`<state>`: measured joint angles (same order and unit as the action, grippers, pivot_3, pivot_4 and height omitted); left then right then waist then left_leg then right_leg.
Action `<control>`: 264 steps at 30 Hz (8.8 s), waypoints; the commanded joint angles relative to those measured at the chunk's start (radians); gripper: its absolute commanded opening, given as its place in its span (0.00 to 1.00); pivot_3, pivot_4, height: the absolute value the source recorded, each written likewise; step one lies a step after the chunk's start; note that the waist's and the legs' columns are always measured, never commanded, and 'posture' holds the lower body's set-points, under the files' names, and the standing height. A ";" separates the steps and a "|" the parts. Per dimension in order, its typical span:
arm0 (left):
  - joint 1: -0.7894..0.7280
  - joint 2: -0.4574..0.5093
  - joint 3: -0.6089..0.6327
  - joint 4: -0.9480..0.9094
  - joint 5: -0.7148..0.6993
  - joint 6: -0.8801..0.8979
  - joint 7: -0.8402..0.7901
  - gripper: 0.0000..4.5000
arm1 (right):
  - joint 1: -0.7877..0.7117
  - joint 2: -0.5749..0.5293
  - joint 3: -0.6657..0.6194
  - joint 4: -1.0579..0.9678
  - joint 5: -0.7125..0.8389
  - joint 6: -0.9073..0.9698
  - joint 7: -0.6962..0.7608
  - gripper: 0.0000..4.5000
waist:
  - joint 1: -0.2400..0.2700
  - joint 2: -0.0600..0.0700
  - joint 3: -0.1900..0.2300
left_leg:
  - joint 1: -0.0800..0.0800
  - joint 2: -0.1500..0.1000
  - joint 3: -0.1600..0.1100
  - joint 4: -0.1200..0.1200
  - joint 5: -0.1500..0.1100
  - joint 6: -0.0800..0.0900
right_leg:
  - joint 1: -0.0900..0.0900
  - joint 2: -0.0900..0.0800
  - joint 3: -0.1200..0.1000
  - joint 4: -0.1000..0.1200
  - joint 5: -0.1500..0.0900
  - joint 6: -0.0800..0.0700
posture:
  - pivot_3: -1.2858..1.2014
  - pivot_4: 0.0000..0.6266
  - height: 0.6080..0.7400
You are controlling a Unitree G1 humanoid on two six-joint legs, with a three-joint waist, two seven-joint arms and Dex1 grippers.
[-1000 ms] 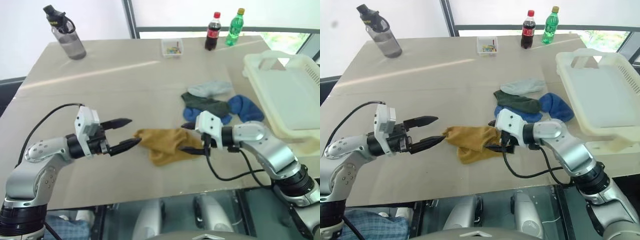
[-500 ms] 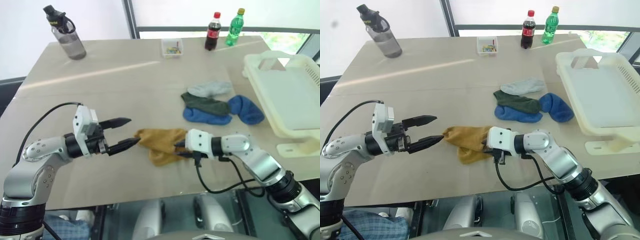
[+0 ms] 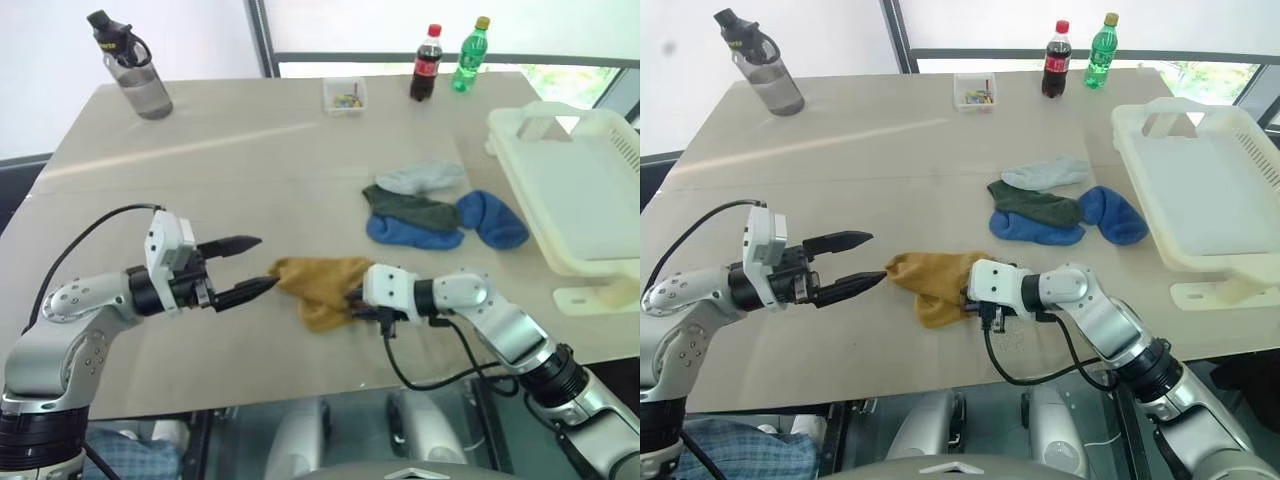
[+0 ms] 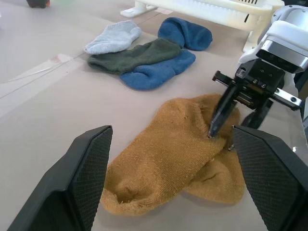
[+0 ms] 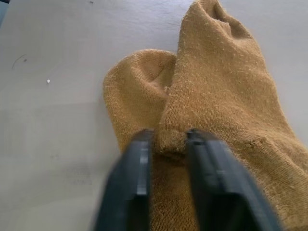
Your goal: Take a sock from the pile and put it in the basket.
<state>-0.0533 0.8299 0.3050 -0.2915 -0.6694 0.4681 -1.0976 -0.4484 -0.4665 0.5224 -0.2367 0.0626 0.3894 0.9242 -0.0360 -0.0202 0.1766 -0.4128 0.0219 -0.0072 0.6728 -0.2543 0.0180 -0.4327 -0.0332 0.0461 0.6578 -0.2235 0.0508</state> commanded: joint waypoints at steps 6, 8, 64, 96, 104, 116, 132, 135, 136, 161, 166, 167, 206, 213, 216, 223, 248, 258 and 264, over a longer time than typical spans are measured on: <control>0.032 0.061 0.036 -0.013 -0.006 -0.007 -0.063 0.92 | -0.016 0.004 -0.032 -0.019 -0.012 -0.012 -0.006 0.69 | -0.001 0.000 0.000 | 0.000 0.000 0.000 0.000 0.000 0.000 | 0.000 0.000 0.000 0.000 0.000 0.000 | 0.52 0.24 1.00; 0.042 0.076 0.035 -0.009 0.003 -0.012 -0.077 0.92 | -0.014 0.011 -0.033 -0.020 -0.012 -0.007 -0.009 0.69 | -0.001 0.000 0.000 | 0.000 0.000 0.000 0.000 0.000 0.000 | 0.000 0.000 0.000 0.000 0.000 0.000 | 0.52 0.24 1.00; -0.115 -0.059 -0.257 0.295 0.369 -0.417 -0.003 0.10 | -0.133 -0.003 -0.273 -0.237 0.351 0.505 -0.094 0.00 | -0.001 0.000 0.000 | 0.000 0.000 -0.001 0.002 0.000 0.000 | 0.000 0.000 0.000 0.002 0.000 0.000 | 0.52 0.24 1.00; 0.059 0.104 -0.137 -0.261 -0.396 0.536 0.141 0.03 | -0.160 -0.372 -0.430 -0.272 0.864 0.932 -0.011 0.00 | 0.000 0.000 0.000 | 0.000 0.000 0.000 0.003 0.000 0.000 | 0.000 0.001 0.000 0.002 0.000 0.000 | 0.52 0.24 1.00; 0.010 0.079 -0.209 -0.220 -0.323 0.532 0.197 0.03 | -0.220 -0.290 -0.319 -0.121 0.713 0.835 -0.065 0.00 | -0.001 0.000 0.000 | 0.000 0.000 0.000 0.003 0.000 0.000 | 0.000 0.001 0.001 0.002 0.000 0.000 | 0.52 0.24 1.00; -0.034 0.052 -0.215 -0.134 -0.308 0.612 0.269 0.03 | -0.253 -0.180 -0.318 -0.027 0.607 0.772 -0.136 0.00 | 0.001 0.000 0.000 | -0.001 0.000 -0.001 0.003 0.000 0.000 | 0.000 0.001 0.000 0.001 0.000 0.000 | 0.52 0.24 1.00; -0.058 0.025 -0.202 -0.102 -0.271 0.617 0.298 0.03 | -0.246 -0.101 -0.283 0.015 0.503 0.702 -0.155 0.00 | 0.000 0.000 0.000 | -0.001 0.000 -0.001 0.003 0.000 0.000 | 0.000 0.001 0.000 0.002 0.000 0.000 | 0.52 0.24 1.00; -0.059 0.027 -0.205 -0.096 -0.245 0.590 0.283 0.21 | -0.246 -0.079 -0.288 0.027 0.480 0.672 -0.167 0.06 | 0.000 0.000 0.000 | -0.001 0.000 0.000 0.003 0.000 0.000 | 0.000 0.001 0.000 0.002 0.000 0.000 | 0.52 0.24 1.00; -0.059 0.027 -0.206 -0.093 -0.238 0.584 0.279 0.28 | -0.245 -0.071 -0.291 0.031 0.468 0.653 -0.172 0.12 | 0.000 0.000 0.000 | -0.001 0.000 -0.001 0.003 0.000 0.000 | 0.000 0.001 0.000 0.002 0.000 0.000 | 0.52 0.24 1.00; 0.069 0.050 -0.116 -0.117 -0.107 0.273 0.072 0.99 | 0.038 -0.081 -0.431 -0.110 0.414 0.235 -0.110 0.79 | -0.001 0.000 0.000 | -0.001 0.000 0.000 0.002 0.000 0.000 | 0.000 0.000 0.000 0.001 0.000 0.000 | 0.52 0.24 1.00; 0.096 0.041 -0.115 -0.103 -0.078 0.214 0.050 0.99 | 0.081 -0.047 -0.378 -0.115 0.384 0.130 -0.077 0.79 | -0.001 0.000 0.000 | 0.000 0.000 0.000 0.002 0.000 0.000 | 0.000 0.000 0.001 0.001 0.000 0.000 | 0.52 0.24 1.00; 0.094 0.041 -0.125 -0.092 -0.067 0.211 0.052 0.99 | 0.085 -0.033 -0.351 -0.108 0.361 0.103 -0.080 0.79 | -0.001 0.000 0.000 | 0.000 0.000 0.000 0.002 0.000 0.000 | 0.000 0.001 0.001 0.001 0.000 0.000 | 0.52 0.24 1.00; 0.122 0.000 -0.131 -0.083 0.004 0.102 0.042 0.99 | -0.120 -0.123 -0.191 0.206 0.139 -0.248 0.268 0.79 | -0.002 -0.001 0.000 | 0.001 0.001 0.002 0.003 0.000 0.000 | 0.001 0.001 0.001 0.002 0.000 0.000 | 0.52 0.24 1.00; 0.155 -0.006 -0.110 -0.120 -0.006 0.099 0.052 0.99 | -0.313 -0.037 -0.098 0.468 0.122 -0.351 0.516 0.79 | -0.002 0.000 0.000 | 0.001 0.001 0.000 0.003 0.000 0.000 | 0.001 0.000 0.000 0.002 0.000 0.000 | 0.52 0.24 1.00; 0.173 -0.016 -0.103 -0.143 -0.010 0.100 0.070 0.99 | -0.385 0.026 -0.088 0.601 0.096 -0.399 0.536 0.79 | -0.004 0.000 0.000 | 0.001 0.001 0.000 0.003 0.000 0.000 | 0.001 0.000 0.000 0.002 0.000 0.000 | 0.52 0.24 1.00; 0.206 -0.013 -0.072 -0.167 -0.017 0.107 0.088 0.99 | -0.467 0.100 -0.069 0.847 -0.002 -0.439 0.512 0.79 | 0.000 0.000 0.000 | 0.001 0.000 0.000 0.003 0.000 0.000 | 0.001 -0.001 0.000 0.003 0.000 0.000 | 0.52 0.24 1.00; -0.006 -0.114 -0.135 -0.055 -0.056 0.386 0.337 0.99 | -0.030 -0.033 -0.269 -0.011 0.101 0.543 0.082 0.79 | 0.019 0.000 -0.001 | 0.016 -0.001 -0.001 0.000 0.000 0.000 | 0.018 -0.002 -0.002 -0.001 -0.001 0.000 | 0.52 0.24 1.00; -0.088 -0.161 -0.125 -0.013 -0.158 0.594 0.395 0.99 | -0.016 -0.050 -0.326 -0.126 0.203 0.410 0.055 0.79 | 0.017 0.000 -0.001 | 0.015 -0.001 -0.001 0.000 0.000 0.000 | 0.017 -0.001 -0.001 -0.001 -0.001 0.000 | 0.52 0.24 1.00; -0.138 -0.235 -0.127 0.027 -0.205 0.736 0.499 0.99 | 0.013 -0.127 -0.385 -0.227 0.254 0.374 0.066 0.79 | 0.023 0.000 -0.001 | 0.015 -0.001 -0.002 -0.001 0.000 0.000 | 0.017 -0.001 -0.001 -0.002 -0.001 0.000 | 0.52 0.24 1.00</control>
<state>-0.1922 0.6062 0.1877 -0.2826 -0.8635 1.1517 -0.6295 -0.4434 -0.5683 0.1866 -0.3975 0.2904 0.7947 0.9775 -0.0127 -0.0204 0.1758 -0.3976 0.0204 -0.0090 0.6722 -0.2545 0.0180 -0.4156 -0.0346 0.0451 0.6561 -0.2241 0.0509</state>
